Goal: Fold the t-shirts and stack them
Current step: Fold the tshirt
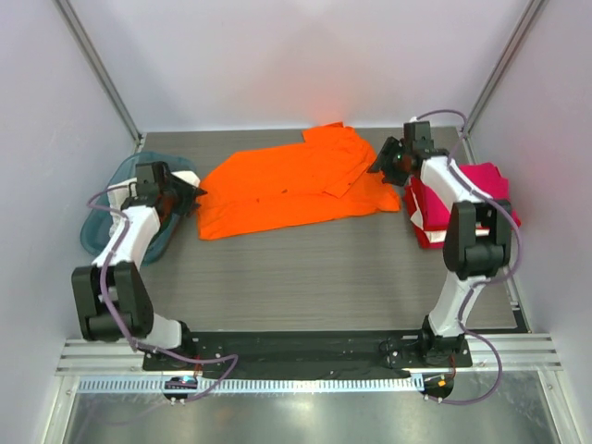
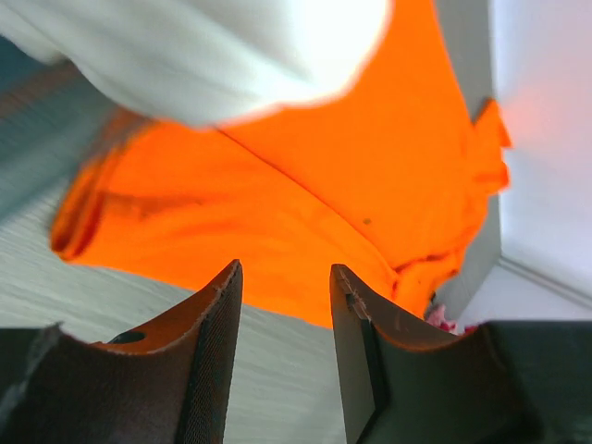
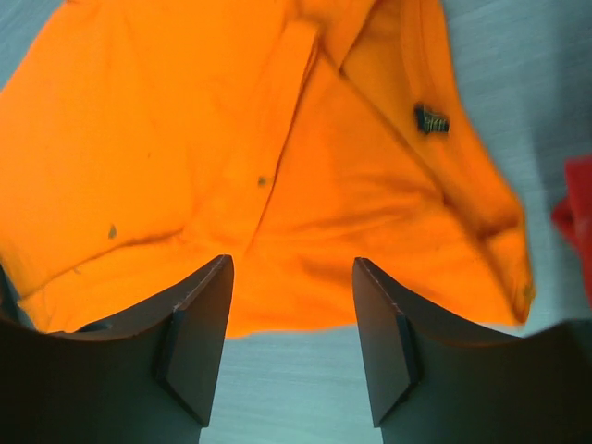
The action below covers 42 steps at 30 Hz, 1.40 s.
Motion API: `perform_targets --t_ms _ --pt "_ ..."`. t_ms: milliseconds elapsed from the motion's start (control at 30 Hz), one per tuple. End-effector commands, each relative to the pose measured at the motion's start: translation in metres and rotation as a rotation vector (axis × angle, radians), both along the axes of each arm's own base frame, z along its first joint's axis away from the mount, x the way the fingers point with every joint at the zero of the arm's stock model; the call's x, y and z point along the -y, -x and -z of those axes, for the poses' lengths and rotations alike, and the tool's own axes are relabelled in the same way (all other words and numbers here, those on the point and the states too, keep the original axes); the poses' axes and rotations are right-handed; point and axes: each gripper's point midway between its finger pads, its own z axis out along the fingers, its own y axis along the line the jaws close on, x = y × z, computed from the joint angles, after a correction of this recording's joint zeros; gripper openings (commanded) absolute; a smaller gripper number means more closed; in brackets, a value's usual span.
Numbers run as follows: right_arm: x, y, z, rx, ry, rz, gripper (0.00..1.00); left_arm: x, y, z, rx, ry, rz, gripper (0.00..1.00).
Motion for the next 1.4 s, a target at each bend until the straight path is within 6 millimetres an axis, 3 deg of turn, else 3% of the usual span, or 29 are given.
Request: perform_targets --t_ms 0,67,100,133,200,367,500,567,600,800,933,1133,1367 --pt "-0.002 0.02 -0.057 0.21 -0.001 0.09 0.58 0.014 0.021 -0.02 0.059 -0.037 0.05 0.44" --pt "0.002 0.035 -0.055 0.251 -0.006 0.146 0.58 0.015 0.034 -0.029 0.094 -0.032 0.025 0.43" --pt "-0.002 0.048 -0.036 0.244 -0.024 0.175 0.57 0.013 0.047 -0.012 0.061 -0.042 0.004 0.43" --pt "0.001 0.056 -0.046 0.287 -0.022 0.206 0.56 0.013 0.054 -0.021 0.099 -0.042 -0.016 0.42" --pt "0.003 0.071 -0.025 0.272 -0.015 0.269 0.55 0.008 0.07 0.0 0.08 -0.049 -0.076 0.43" --pt "0.013 0.084 -0.011 0.304 -0.041 0.373 0.55 0.003 0.093 0.019 0.123 -0.015 -0.181 0.44" --pt "0.021 0.092 -0.006 0.334 -0.041 0.421 0.55 0.0 0.095 0.034 0.124 -0.034 -0.237 0.45" --pt "0.024 0.095 -0.009 0.353 -0.046 0.435 0.55 -0.012 0.095 0.041 0.112 -0.085 -0.294 0.45" --pt "0.024 0.099 -0.013 0.375 -0.055 0.437 0.55 -0.002 0.095 0.046 0.105 -0.09 -0.276 0.45" --pt "0.027 0.109 -0.019 0.401 -0.056 0.447 0.55 0.0 0.082 0.068 0.119 -0.083 -0.339 0.43" --pt "0.028 0.112 -0.019 0.396 -0.056 0.447 0.55 -0.001 0.075 0.076 0.115 -0.101 -0.355 0.36" --pt "0.028 0.114 -0.017 0.393 -0.063 0.45 0.55 -0.008 0.064 0.08 0.116 -0.132 -0.383 0.36" --pt "0.028 0.116 -0.01 0.383 -0.068 0.458 0.55 -0.015 0.061 0.1 0.058 -0.173 -0.414 0.34"
